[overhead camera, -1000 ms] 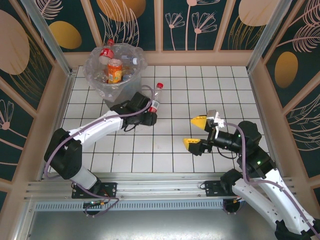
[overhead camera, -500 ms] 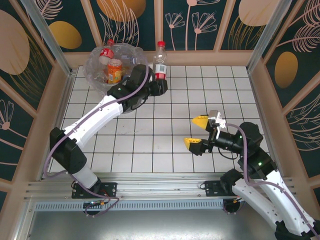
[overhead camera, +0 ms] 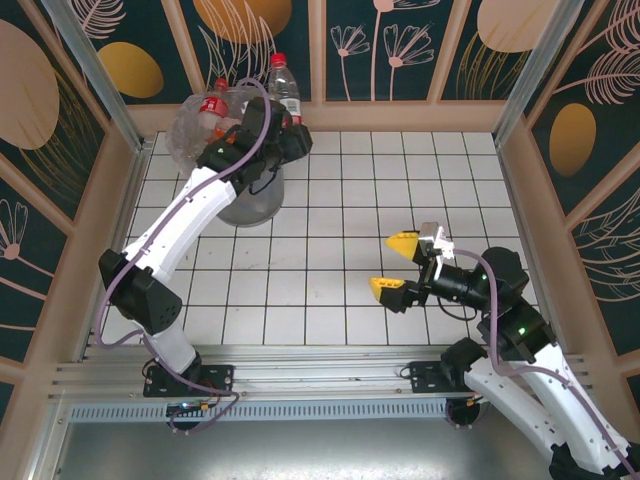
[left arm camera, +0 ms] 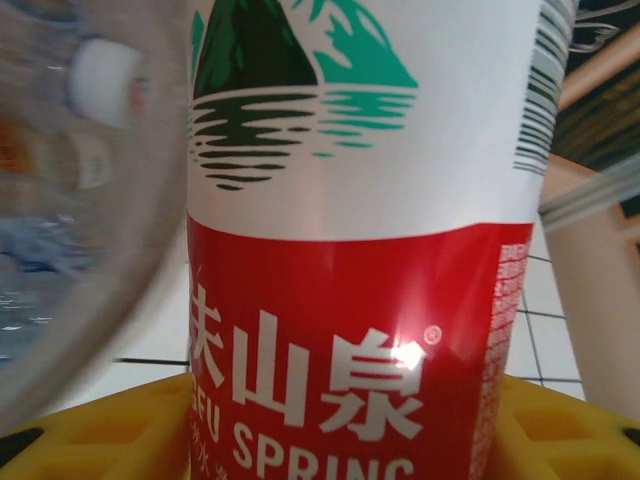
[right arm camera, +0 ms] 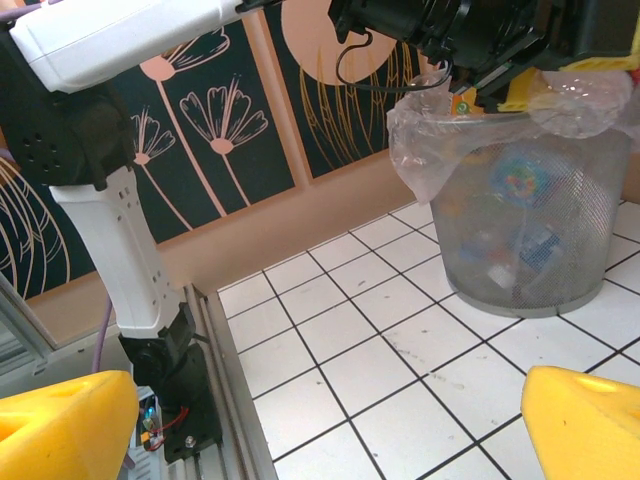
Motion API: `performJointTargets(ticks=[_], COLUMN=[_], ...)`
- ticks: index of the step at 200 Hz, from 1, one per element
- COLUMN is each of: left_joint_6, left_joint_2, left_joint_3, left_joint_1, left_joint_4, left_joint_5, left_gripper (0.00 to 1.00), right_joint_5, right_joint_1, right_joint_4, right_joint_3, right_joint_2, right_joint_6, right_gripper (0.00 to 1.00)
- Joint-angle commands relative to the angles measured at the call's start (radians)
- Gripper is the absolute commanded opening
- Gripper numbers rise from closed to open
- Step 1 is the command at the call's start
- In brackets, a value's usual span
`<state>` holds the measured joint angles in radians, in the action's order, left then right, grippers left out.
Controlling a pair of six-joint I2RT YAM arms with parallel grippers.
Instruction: Put the plastic bottles in the bin
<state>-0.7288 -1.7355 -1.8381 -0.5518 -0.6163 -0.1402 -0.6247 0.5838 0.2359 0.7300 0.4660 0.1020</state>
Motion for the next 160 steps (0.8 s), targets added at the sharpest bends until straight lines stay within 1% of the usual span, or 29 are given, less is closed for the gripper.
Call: performJointTargets(ticks=[1, 13, 47, 62, 89, 118, 126, 129, 160], left_joint_6=[-0.026, -0.023, -0.011, -0.010, 0.001, 0.014, 0.014, 0.015, 0.050], left_joint_2=[0.015, 0.051, 0.049, 0.047, 0.044, 0.027, -0.003, -0.005, -0.051], left_joint_3=[-0.013, -0.010, -0.033, -0.040, -0.065, -0.120, -0.130, -0.135, -0.200], left_joint_1=[0.023, 0.036, 0.075, 0.103, 0.142, 0.147, 0.149, 0.149, 0.150], left_joint_4=[-0.067, -0.079, -0.137, -0.159, -0.199, -0.245, -0.246, -0.271, -0.335], left_joint_5=[-0.038, -0.048, -0.058, -0.029, -0.018, -0.017, -0.018, -0.018, -0.006], left_gripper=[0.50, 0.51, 0.52, 0.52, 0.52, 0.54, 0.55, 0.55, 0.56], right_joint_5=[0.010, 0.007, 0.010, 0.012, 0.017, 0.023, 0.026, 0.026, 0.029], right_joint_1=[-0.004, -0.004, -0.004, -0.004, -0.004, -0.004, -0.005, -0.004, -0.004], right_joint_4=[-0.015, -0.017, -0.014, -0.013, -0.012, -0.011, -0.009, -0.009, -0.007], right_joint_3=[-0.010, -0.010, -0.010, -0.011, -0.011, -0.011, -0.011, -0.012, -0.011], right_joint_2=[-0.017, -0.017, -0.019, -0.018, -0.021, -0.020, -0.020, -0.021, -0.020], right_joint_6=[-0.005, -0.005, -0.002, -0.001, -0.001, -0.003, -0.002, -0.002, -0.005], right_gripper=[0.99, 0.99, 0.99, 0.99, 0.99, 0.99, 0.99, 0.99, 0.99])
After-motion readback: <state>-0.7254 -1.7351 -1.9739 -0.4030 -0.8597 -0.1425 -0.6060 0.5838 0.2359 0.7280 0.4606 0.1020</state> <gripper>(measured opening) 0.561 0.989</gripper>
